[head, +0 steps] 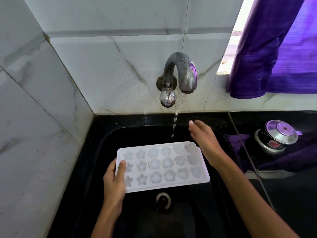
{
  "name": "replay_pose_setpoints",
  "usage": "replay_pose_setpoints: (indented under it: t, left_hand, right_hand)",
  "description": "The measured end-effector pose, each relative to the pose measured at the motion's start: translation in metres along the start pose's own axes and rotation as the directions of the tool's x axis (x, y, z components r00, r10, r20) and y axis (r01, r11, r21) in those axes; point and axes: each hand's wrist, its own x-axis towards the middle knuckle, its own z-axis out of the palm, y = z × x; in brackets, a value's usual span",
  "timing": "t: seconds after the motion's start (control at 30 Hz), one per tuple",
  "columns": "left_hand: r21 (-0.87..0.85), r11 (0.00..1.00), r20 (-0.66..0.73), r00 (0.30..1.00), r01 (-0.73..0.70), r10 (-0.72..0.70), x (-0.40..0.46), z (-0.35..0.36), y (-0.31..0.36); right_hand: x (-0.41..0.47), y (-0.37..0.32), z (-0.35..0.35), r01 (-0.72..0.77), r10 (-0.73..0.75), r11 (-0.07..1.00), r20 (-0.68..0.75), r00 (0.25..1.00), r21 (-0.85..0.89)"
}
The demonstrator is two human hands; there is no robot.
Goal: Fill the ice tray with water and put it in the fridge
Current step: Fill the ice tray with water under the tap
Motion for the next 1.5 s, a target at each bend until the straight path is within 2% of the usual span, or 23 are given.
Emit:
replay_pose_setpoints:
  t: [0.1,0.17,0.2,0.27,0.33,0.4,0.53,0.6,0.73,0.8,0.87,1.0,1.1,1.23,1.27,1.4,1.5]
  left_hand:
    - [-0.011,1.0,-0.004,1.0,-0.004,0.004,0.003,0.001,0.003]
    - [-0.012,1.0,-0.007,1.0,-0.01,0.01,0.006,0.002,0.006]
    - [-0.011,1.0,-0.01,1.0,-0.013,0.013,0.009,0.004,0.008]
    - [-0.009,1.0,-0.021,1.0,-0.019,0.019,0.014,0.007,0.012]
    - [-0.007,1.0,-0.029,0.999,-0.025,0.025,0.02,0.01,0.015]
    - [-0.003,0.999,-0.03,0.999,-0.032,0.032,0.024,0.012,0.019]
    - [-0.005,0.999,-0.004,0.999,-0.05,0.05,0.024,0.015,0.02]
    - [0.0,0.999,0.018,0.999,-0.05,0.049,0.022,0.018,0.019]
    - [0.021,0.998,-0.009,0.998,-0.067,0.067,0.021,0.016,0.019]
    - [0.025,0.998,-0.022,0.998,-0.06,0.061,0.023,0.011,0.019]
    - [0.022,0.999,-0.023,0.999,-0.046,0.046,0.024,0.007,0.019]
    - [0.011,0.999,0.03,0.999,-0.034,0.033,0.018,0.015,0.015]
    - [0.0,0.999,0.048,0.998,-0.039,0.039,0.012,0.025,0.015]
    - [0.002,0.998,-0.023,0.998,-0.064,0.064,0.02,0.02,0.02]
    - [-0.007,0.998,-0.036,0.997,-0.062,0.062,0.023,0.016,0.021]
    - [-0.048,0.998,-0.024,0.999,-0.046,0.045,0.025,0.011,0.023]
    - [-0.055,0.997,0.0,0.999,-0.051,0.051,0.021,0.019,0.024]
  right_hand:
    - [-0.032,0.024,-0.006,0.147,-0.156,0.981,-0.061,0.986,-0.127]
    - [-0.05,0.039,-0.007,0.256,-0.29,0.905,-0.052,0.956,-0.341]
    - [-0.058,0.046,-0.005,0.304,-0.344,0.832,-0.002,0.939,-0.464]
    - [-0.07,0.057,0.002,0.376,-0.39,0.614,0.147,0.909,-0.694]
    - [-0.073,0.064,0.011,0.391,-0.377,0.407,0.238,0.895,-0.825]
    - [-0.068,0.062,0.017,0.344,-0.335,0.315,0.235,0.912,-0.885]
    - [-0.05,0.047,0.031,0.306,-0.303,0.311,0.211,0.929,-0.9]
    - [-0.048,0.042,0.039,0.393,-0.301,0.301,0.304,0.904,-0.869]
    - [-0.067,0.046,0.042,0.601,-0.27,0.206,0.546,0.793,-0.772]
    - [-0.073,0.053,0.033,0.588,-0.264,0.21,0.534,0.803,-0.781]
    - [-0.071,0.057,0.023,0.514,-0.248,0.214,0.462,0.851,-0.831]
    - [-0.055,0.044,0.022,0.425,-0.253,0.257,0.364,0.896,-0.868]
    - [-0.052,0.036,0.029,0.511,-0.289,0.229,0.443,0.848,-0.829]
    - [-0.068,0.048,0.023,0.658,-0.258,0.179,0.61,0.749,-0.731]
    - [-0.071,0.052,0.017,0.651,-0.266,0.185,0.601,0.754,-0.736]
    - [-0.066,0.054,0.002,0.508,-0.291,0.229,0.44,0.85,-0.83]
    - [-0.061,0.047,0.01,0.45,-0.273,0.253,0.383,0.882,-0.856]
